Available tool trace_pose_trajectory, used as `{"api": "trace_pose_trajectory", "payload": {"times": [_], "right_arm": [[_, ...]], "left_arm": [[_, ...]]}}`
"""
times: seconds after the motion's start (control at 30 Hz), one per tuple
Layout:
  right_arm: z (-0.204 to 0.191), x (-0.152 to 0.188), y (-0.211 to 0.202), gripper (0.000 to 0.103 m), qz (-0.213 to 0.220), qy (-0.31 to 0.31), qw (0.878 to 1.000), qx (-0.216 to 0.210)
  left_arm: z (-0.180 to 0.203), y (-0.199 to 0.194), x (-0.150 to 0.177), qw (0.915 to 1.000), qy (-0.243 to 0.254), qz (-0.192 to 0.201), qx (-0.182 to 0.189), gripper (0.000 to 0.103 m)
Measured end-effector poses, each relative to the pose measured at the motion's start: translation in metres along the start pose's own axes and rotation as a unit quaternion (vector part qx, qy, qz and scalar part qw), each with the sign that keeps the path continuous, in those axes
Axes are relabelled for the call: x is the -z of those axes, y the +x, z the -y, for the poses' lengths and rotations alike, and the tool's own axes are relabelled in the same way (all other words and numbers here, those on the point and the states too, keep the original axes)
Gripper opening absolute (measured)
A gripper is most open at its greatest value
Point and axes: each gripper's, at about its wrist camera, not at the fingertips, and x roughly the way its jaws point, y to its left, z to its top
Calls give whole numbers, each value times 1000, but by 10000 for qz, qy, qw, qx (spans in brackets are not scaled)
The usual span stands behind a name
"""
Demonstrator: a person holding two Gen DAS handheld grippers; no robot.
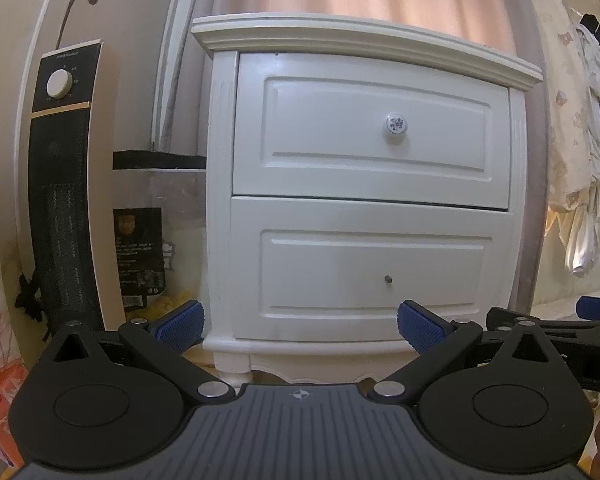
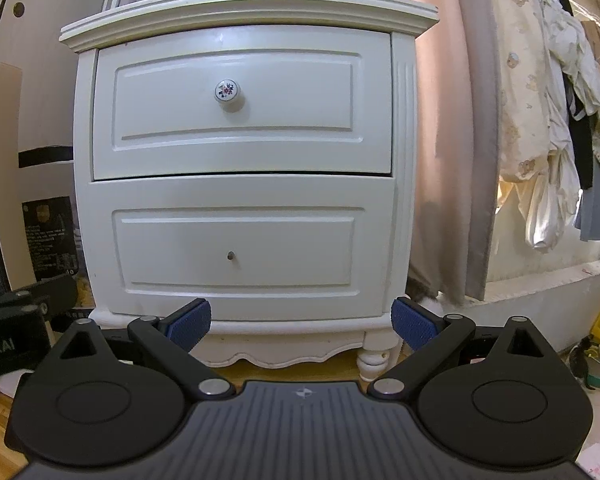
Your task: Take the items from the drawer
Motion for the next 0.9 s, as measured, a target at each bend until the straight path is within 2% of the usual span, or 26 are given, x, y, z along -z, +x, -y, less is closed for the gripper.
{"api": "trace_pose_trajectory", "payload": {"times": [0.17,0.9], "right_arm": [[0,-2,-1,103,-9,62,9999,-145],[1,-5,-15,103,227,28,9995,-201]], "left_arm": [[-1,5,0,10000,15,-28,-51,103],[3,10,-2,9997,155,-8,-174,103]]}}
